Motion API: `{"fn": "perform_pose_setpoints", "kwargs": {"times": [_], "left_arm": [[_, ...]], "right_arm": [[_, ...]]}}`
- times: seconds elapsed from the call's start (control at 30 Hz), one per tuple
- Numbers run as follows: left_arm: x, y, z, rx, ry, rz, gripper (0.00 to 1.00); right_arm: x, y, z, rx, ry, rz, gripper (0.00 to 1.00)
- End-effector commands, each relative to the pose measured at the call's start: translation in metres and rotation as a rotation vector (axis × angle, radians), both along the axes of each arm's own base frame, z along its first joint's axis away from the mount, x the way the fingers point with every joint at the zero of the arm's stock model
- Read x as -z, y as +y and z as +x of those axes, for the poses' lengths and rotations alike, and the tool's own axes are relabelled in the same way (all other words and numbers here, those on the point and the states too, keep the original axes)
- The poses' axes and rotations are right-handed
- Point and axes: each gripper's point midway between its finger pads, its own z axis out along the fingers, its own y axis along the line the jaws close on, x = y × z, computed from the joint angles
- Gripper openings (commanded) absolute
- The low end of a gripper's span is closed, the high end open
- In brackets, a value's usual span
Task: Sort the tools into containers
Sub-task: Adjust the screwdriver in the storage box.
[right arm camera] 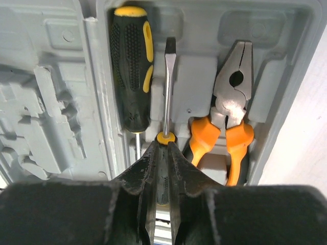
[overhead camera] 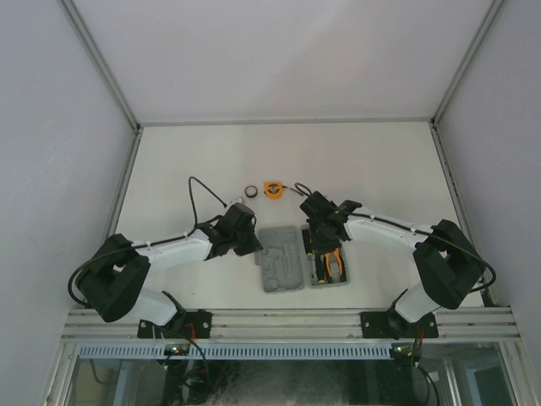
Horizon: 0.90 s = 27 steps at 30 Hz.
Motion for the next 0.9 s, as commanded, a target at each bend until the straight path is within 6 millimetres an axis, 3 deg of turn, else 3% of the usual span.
{"fn": "perform_pose_setpoints", "kwargs": {"times": [0.0, 0.3, 0.57, 0.87], "left_arm": [[0.000, 0.008, 0.003, -0.017, -0.019, 0.027, 0.00], [-0.001, 0.008, 0.004, -0.013, -0.020, 0.026, 0.00], [0.000, 0.008, 0.004, -0.010, -0.019, 0.030, 0.00], [0.000, 0.007, 0.004, -0.006, -0.019, 0.028, 0.00]], "right_arm": [[-0.012, -0.004, -0.003, 0.010, -0.026, -0.004, 0.11], [-0.017, -0.001, -0.003, 0.008, -0.039, 0.014, 0.11], [-0.001, 0.001, -0.010, -0.007, 0.016, -0.012, 0.11], [0.023, -0.011, -0.022, -0.004, 0.100, -0.114, 0.08]]}}
